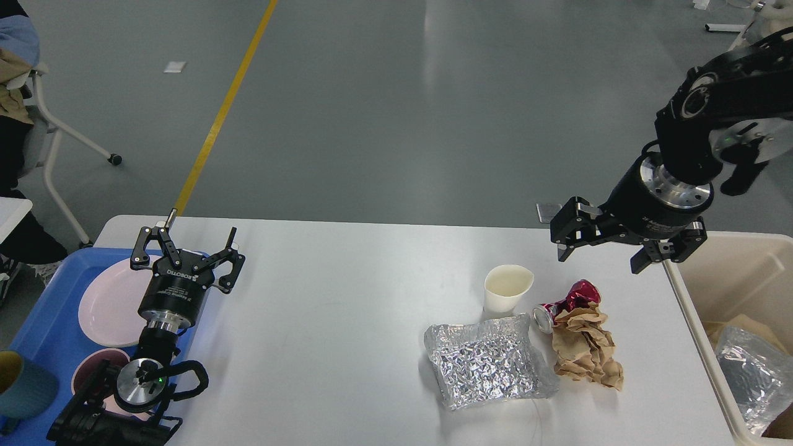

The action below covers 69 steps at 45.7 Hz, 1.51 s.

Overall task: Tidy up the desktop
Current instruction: 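Move the right gripper over the white paper cup, then grasp the paper cup with the right gripper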

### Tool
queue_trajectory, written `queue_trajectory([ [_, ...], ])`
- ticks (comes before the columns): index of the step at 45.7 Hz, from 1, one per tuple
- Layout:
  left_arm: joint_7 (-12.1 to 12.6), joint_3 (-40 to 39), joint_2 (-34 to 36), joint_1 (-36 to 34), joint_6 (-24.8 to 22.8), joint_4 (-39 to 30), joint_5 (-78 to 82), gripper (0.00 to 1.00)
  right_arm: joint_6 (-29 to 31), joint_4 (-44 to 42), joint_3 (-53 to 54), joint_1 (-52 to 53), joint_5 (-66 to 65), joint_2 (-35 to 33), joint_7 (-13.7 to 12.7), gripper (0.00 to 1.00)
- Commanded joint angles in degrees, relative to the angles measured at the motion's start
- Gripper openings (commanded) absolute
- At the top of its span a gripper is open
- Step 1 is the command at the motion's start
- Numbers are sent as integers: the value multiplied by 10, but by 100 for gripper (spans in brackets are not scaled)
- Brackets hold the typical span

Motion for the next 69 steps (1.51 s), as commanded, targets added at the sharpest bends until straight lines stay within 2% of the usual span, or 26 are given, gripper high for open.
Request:
queue_trajectory([
  [1,0,0,0,0,0,0,0,96,-30,-71,14,-76,27,20,1,98],
  [19,0,0,0,0,0,0,0,96,-90,-314,71,-349,107,111,0,97],
  [28,0,0,0,0,0,0,0,96,-92,-432,104,-456,118,146,0,97],
  [33,0,0,0,0,0,0,0,96,-102,-475,114,-490,118,157,0,96],
  [41,0,0,0,0,-1,0,0,96,-157,-478,115,-514,116,164,1,94],
  [43,0,0,0,0,0,0,0,96,-164,-476,116,-514,117,164,1,89],
  [46,0,0,0,0,0,0,0,96,-164,-474,119,-514,118,164,1,74],
  [52,0,0,0,0,0,0,0,96,-165,-472,124,-517,118,165,1,32],
  [60,0,0,0,0,0,0,0,96,-176,-471,127,-522,118,168,1,1],
  [69,0,0,0,0,0,0,0,96,-212,-424,131,-513,119,168,1,0],
])
